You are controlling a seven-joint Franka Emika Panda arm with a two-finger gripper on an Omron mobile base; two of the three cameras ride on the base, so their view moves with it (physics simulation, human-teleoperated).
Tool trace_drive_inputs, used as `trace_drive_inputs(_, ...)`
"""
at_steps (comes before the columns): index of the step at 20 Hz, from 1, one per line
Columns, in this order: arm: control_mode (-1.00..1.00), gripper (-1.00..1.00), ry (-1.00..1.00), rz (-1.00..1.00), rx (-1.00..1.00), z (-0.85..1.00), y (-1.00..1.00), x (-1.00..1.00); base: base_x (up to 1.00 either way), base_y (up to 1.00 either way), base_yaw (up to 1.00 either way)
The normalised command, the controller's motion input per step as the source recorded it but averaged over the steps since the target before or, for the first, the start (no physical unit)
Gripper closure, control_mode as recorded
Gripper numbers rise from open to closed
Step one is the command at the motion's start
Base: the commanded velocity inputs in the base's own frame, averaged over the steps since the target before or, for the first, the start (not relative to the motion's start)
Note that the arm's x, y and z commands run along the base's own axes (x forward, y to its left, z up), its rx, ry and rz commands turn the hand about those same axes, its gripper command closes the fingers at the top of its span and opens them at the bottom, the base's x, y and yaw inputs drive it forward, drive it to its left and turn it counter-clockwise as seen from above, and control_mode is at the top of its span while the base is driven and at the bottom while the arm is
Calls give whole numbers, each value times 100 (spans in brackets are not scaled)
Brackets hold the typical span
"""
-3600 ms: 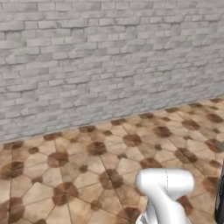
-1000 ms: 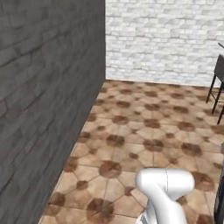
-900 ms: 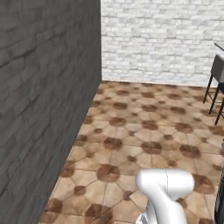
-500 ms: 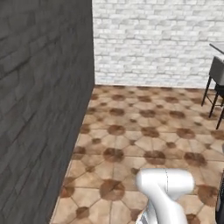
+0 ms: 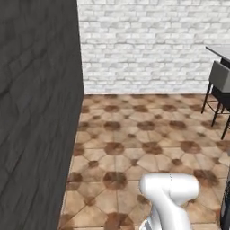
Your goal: Four empty soda cans are scattered around the kitchen. Gather all the cans and cluster them next to the stove for recycling.
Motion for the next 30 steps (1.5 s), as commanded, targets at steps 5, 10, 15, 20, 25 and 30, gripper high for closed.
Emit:
trace_drive_inputs(5,100,-100,0,0,0,0,0,0,98,7,-33)
trace_drive_inputs(10,100,-100,0,0,0,0,0,0,84,17,-35)
trace_drive_inputs(15,100,-100,0,0,0,0,0,0,74,7,-37)
trace_drive_inputs(20,100,-100,0,0,0,0,0,0,65,13,-38)
trace_drive_inputs(25,100,-100,0,0,0,0,0,0,56,24,-40)
trace_drive_inputs(30,100,-100,0,0,0,0,0,0,47,38,-42)
